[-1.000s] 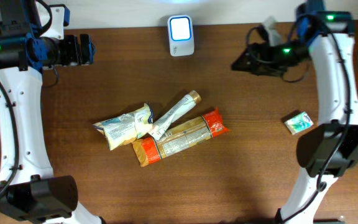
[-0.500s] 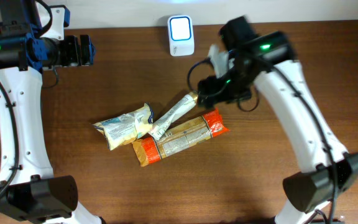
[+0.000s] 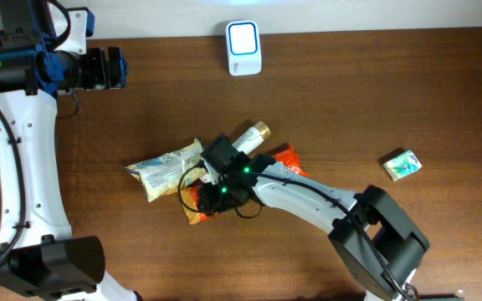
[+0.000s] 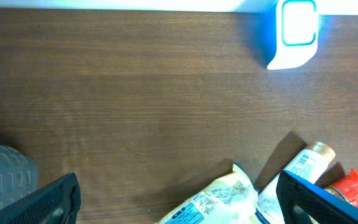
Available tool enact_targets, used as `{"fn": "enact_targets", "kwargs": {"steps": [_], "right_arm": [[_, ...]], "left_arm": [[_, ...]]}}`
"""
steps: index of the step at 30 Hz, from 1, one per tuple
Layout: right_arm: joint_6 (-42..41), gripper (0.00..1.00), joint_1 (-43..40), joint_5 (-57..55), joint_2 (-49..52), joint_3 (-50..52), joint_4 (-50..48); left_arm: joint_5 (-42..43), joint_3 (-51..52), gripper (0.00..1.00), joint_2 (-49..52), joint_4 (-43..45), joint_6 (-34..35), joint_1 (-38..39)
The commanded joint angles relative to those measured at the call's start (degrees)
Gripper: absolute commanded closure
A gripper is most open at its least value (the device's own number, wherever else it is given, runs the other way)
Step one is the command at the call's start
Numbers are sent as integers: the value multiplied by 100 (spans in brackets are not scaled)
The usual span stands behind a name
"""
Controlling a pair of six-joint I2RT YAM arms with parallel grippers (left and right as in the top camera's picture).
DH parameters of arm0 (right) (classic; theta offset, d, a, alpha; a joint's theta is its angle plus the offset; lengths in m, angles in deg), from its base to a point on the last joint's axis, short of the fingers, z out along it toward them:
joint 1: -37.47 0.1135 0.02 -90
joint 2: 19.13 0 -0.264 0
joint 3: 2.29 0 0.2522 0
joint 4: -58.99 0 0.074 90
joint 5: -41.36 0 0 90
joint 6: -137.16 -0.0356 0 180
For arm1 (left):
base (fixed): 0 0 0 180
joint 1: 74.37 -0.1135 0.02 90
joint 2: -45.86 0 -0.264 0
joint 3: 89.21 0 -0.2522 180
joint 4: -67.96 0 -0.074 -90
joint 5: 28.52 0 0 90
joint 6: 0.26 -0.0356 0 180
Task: Scan the item barcode
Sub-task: 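Grasp the orange pasta package with right gripper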
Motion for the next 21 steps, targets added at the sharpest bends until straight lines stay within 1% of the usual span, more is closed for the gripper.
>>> {"fn": "enact_targets", "kwargs": {"steps": [1, 3, 5, 7, 9, 11, 12, 14, 15, 16, 17, 19, 21], "right_arm": [[-262, 48, -153, -31, 68, 33, 544], [-328, 48, -575, -125, 68, 33, 1222], [-304, 42, -1113, -310, 68, 33, 1641], [-306, 36, -1502, -308, 63, 13, 1580], [-417, 34, -1652, -400, 66, 15, 1239], [-1005, 34, -1681, -1113, 66, 17, 1165], [-1233, 35, -1681, -1722, 66, 22, 1154], [-1231, 36, -1690, -2402, 70, 22, 1172], [-1228, 36, -1814, -2505, 85, 22, 1156], [-1228, 37, -1945, -2500, 103, 22, 1161], [-1220, 40, -2243, -2465, 240, 22, 1176], [-990, 41, -2608, -1956, 439, 22, 1176], [-675, 41, -2970, -1805, 487, 17, 1185]], "left_arm": [[22, -24, 1, -26, -4, -92, -15], [24, -22, 1, -26, -4, -92, -15], [22, -22, 1, -26, -4, -92, -15], [22, -24, 1, -26, -4, -90, -15], [24, -22, 1, -26, -7, -92, -15], [24, -24, 1, -26, -4, -92, -15], [24, -22, 1, -26, -4, -92, -15], [22, -24, 1, -26, -7, -92, -15], [22, -24, 1, -26, -4, -92, -15], [22, -24, 1, -26, -7, -92, -15], [22, -22, 1, -26, -7, -92, -15], [22, -24, 1, -26, -4, -90, -15], [22, -24, 1, -26, -4, -92, -15]]}}
